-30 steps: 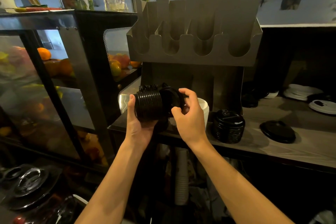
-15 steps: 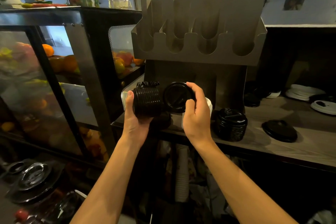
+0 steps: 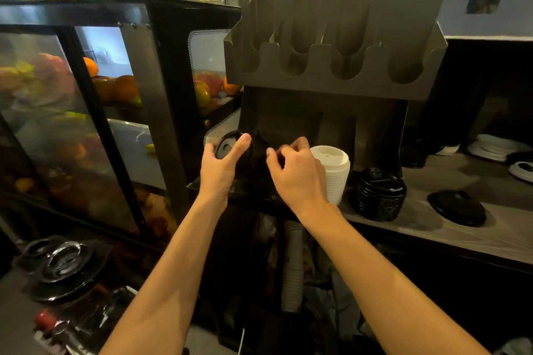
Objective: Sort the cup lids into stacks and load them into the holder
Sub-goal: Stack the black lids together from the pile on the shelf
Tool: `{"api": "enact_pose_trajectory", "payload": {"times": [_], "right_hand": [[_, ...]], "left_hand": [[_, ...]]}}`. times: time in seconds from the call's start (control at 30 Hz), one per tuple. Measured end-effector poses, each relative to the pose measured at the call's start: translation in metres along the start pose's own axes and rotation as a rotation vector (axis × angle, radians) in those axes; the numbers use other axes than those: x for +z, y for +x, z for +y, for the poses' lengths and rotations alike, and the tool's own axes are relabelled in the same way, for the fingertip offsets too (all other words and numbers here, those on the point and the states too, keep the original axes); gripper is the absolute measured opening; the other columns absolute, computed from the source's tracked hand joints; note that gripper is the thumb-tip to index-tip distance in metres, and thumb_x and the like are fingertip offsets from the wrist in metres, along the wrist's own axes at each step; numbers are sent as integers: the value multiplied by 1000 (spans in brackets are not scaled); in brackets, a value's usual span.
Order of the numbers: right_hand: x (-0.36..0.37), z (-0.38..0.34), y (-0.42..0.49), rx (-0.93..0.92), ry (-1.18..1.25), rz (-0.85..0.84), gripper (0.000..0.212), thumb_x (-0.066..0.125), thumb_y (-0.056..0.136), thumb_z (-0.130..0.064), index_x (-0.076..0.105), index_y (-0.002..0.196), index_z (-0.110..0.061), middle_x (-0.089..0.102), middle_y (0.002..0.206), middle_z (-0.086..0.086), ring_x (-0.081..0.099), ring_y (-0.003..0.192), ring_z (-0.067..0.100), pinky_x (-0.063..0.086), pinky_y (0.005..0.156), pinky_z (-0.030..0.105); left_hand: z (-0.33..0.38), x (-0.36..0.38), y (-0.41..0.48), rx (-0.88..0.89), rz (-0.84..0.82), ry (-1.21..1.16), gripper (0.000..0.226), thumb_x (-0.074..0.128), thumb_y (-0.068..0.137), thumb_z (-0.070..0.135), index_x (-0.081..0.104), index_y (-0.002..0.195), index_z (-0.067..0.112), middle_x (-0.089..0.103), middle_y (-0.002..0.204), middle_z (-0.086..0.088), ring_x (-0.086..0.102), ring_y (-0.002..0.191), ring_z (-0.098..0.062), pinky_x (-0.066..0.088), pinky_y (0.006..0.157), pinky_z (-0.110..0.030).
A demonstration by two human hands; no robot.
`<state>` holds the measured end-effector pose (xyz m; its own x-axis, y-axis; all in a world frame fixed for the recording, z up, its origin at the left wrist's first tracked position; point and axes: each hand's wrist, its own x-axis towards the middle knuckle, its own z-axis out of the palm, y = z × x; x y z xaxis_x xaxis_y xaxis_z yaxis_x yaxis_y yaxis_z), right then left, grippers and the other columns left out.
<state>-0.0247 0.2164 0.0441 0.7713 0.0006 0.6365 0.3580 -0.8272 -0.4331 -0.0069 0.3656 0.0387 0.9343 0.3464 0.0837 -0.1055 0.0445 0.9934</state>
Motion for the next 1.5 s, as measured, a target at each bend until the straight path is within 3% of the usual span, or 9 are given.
{"api": "enact_pose_trajectory", "payload": {"times": [0.17,0.33,0.43,0.5,0.73,0.97,1.13,1.37,1.5], "right_hand": [[-3,1,-4,24,128,-214,58,54,99,-47,41,150,-26,55,132,1,59,113,18,45,82,24],[2,7,-3,63,177,-337,84,71,87,-48,28,157,-29,53,140,1,54,126,20,48,101,34],[5,11,-4,116,247,-307,74,72,88,-48,39,151,-28,55,135,1,55,124,20,44,97,28],[5,12,-4,123,246,-322,69,70,90,-46,41,149,-26,56,134,2,56,122,20,45,96,29],[15,16,-7,246,267,-489,93,61,98,-44,-4,161,-23,49,151,8,55,130,22,47,104,34],[18,16,-11,257,198,-520,92,56,101,-41,-12,160,-22,63,131,11,67,100,23,56,86,38],[19,17,-11,289,211,-536,90,54,102,-41,-13,159,-23,62,132,11,65,106,23,54,93,41],[25,22,-6,290,174,-569,88,52,101,-45,-10,160,-25,66,117,8,67,96,23,57,88,46],[23,21,-9,293,183,-535,88,55,100,-45,-5,161,-22,56,139,13,59,120,26,51,101,43]], "left_hand": [[-1,2,0,4,-3,9,121,81,48,78,42,148,22,57,138,-1,57,125,-23,50,106,-48],[7,10,7,-2,-39,54,99,84,60,68,54,140,19,67,121,1,65,113,-20,56,99,-42],[4,14,11,46,-68,97,52,75,85,49,65,128,20,72,110,4,68,107,-17,55,98,-39],[2,15,10,70,-77,157,43,64,95,42,64,132,19,71,114,3,66,110,-17,53,99,-37],[-16,13,9,92,-82,259,52,54,98,50,56,140,19,63,129,0,58,120,-18,47,96,-33],[-27,14,11,27,-86,273,61,57,93,57,54,141,20,64,130,-3,61,119,-22,50,105,-45],[-28,18,11,19,-67,271,75,58,78,70,57,137,23,67,121,0,65,111,-20,54,99,-46],[-29,20,24,-95,-46,196,66,70,80,55,60,134,20,68,119,-3,66,108,-23,54,99,-48],[-24,20,21,-114,-68,174,65,68,82,54,56,137,23,65,125,-4,63,114,-25,51,103,-48]]}}
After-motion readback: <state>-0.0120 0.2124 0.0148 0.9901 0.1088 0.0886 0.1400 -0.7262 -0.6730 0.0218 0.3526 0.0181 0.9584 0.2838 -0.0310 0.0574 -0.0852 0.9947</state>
